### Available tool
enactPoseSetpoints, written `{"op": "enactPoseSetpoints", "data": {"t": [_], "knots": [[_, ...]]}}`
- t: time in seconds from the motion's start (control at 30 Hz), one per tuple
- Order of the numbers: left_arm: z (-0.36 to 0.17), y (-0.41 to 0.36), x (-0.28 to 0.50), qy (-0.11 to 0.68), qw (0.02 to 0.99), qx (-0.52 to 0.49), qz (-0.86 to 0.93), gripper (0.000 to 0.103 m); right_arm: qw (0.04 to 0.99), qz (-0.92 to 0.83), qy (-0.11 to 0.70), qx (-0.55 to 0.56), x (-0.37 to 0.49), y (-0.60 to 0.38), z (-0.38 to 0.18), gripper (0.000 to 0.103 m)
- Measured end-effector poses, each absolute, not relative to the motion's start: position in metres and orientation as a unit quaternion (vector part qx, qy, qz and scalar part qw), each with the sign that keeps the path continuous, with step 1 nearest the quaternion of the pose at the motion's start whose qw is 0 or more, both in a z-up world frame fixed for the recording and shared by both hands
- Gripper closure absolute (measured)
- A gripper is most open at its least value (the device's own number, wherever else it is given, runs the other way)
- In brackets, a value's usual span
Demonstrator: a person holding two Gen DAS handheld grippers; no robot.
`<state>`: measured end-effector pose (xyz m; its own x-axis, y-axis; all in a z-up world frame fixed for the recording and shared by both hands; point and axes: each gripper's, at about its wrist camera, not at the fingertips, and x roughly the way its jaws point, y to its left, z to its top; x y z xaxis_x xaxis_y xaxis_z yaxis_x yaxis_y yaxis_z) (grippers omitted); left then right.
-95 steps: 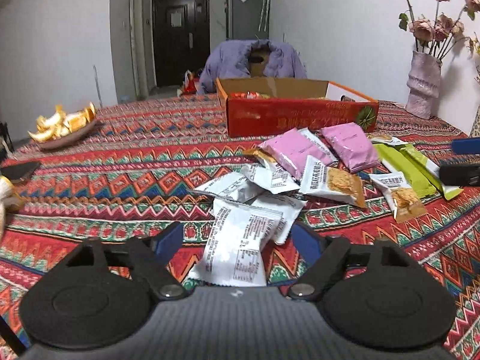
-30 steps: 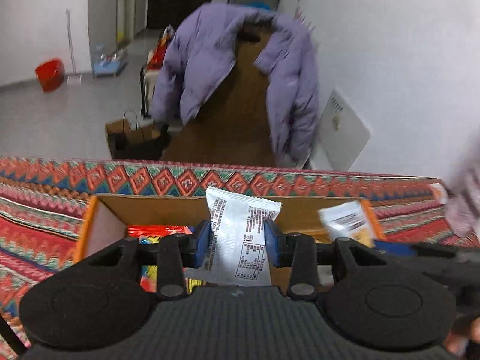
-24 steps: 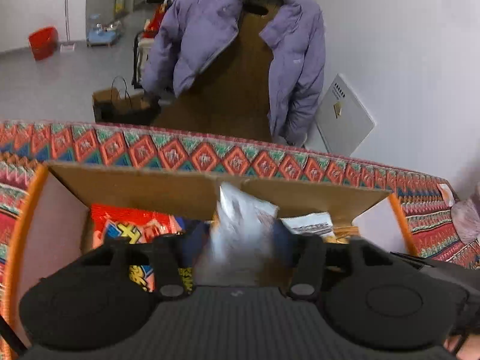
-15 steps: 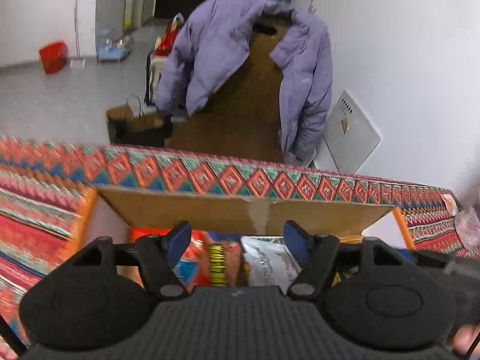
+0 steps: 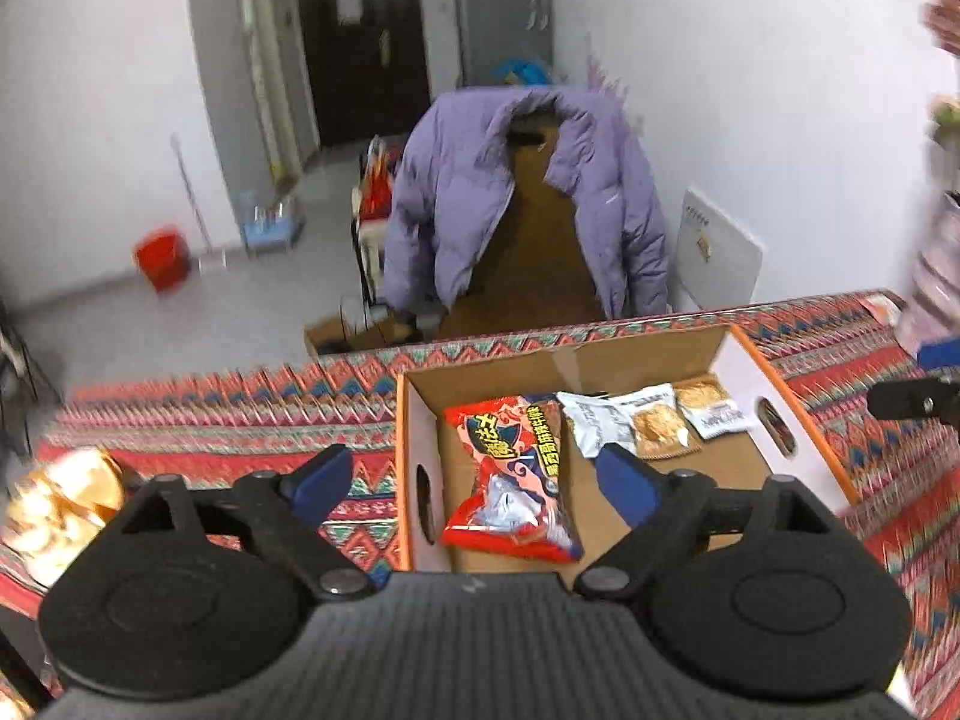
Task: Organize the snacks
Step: 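Carry both packets into the box and open both grippers, then move both grippers back over the remaining packets, then grasp a white packet with the left gripper while the right grasps a pumpkin-seed crisp packet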
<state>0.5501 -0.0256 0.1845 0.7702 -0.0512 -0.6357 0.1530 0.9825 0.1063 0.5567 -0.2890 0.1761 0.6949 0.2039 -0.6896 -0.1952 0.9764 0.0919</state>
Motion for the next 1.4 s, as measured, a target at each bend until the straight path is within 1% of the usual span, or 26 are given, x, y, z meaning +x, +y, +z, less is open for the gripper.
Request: {"op": "enactPoseSetpoints", "data": {"t": [0.07,0.2,0.27,0.3,0.33,0.57,0.7,0.8,0.93,1.03,1.17,1.3,1.37,1.4], "knots": [[0.194,-0.026,0.523,0.321,0.942,0.076,-0.058,0.01,0.923,0.113,0.367,-0.002,0.534,-0.285,0.182,0.01],[0.204,-0.025,0.47,0.307,0.946,0.066,-0.077,0.009,0.93,0.136,0.342,0.017,0.49,-0.286,0.191,0.01],[0.203,-0.021,0.438,0.288,0.952,0.063,-0.082,0.009,0.933,0.164,0.318,0.035,0.463,-0.291,0.19,0.008],[0.201,-0.018,0.423,0.277,0.956,0.058,-0.081,0.009,0.933,0.173,0.311,0.043,0.451,-0.293,0.187,0.005],[0.198,-0.015,0.407,0.266,0.959,0.053,-0.082,0.009,0.934,0.174,0.307,0.05,0.437,-0.294,0.186,0.004],[0.163,0.012,0.312,0.189,0.979,0.048,-0.062,0.004,0.961,0.157,0.229,-0.004,0.334,-0.287,0.16,0.002],[0.143,0.027,0.259,0.168,0.984,0.048,-0.041,0.0,0.967,0.152,0.203,-0.013,0.279,-0.282,0.139,0.0],[0.125,0.033,0.22,0.161,0.985,0.055,-0.023,0.0,0.975,0.126,0.182,-0.03,0.235,-0.272,0.119,0.0],[0.099,0.037,0.175,0.156,0.987,0.031,-0.013,0.0,0.984,0.071,0.155,-0.047,0.184,-0.253,0.094,0.0],[0.084,0.037,0.161,0.181,0.983,0.018,-0.036,0.0,0.985,0.07,0.152,-0.05,0.16,-0.246,0.079,0.0],[0.076,0.036,0.163,0.182,0.982,0.036,-0.048,0.0,0.976,0.068,0.179,-0.105,0.155,-0.23,0.065,0.0],[0.072,0.038,0.177,0.191,0.98,0.031,-0.053,0.0,0.976,0.075,0.193,-0.072,0.164,-0.228,0.059,0.001],[0.068,0.04,0.185,0.198,0.978,0.03,-0.06,0.0,0.974,0.09,0.201,-0.047,0.165,-0.228,0.057,0.005],[0.065,0.04,0.191,0.202,0.977,0.031,-0.062,0.0,0.973,0.095,0.207,-0.039,0.168,-0.227,0.056,0.014]]}}
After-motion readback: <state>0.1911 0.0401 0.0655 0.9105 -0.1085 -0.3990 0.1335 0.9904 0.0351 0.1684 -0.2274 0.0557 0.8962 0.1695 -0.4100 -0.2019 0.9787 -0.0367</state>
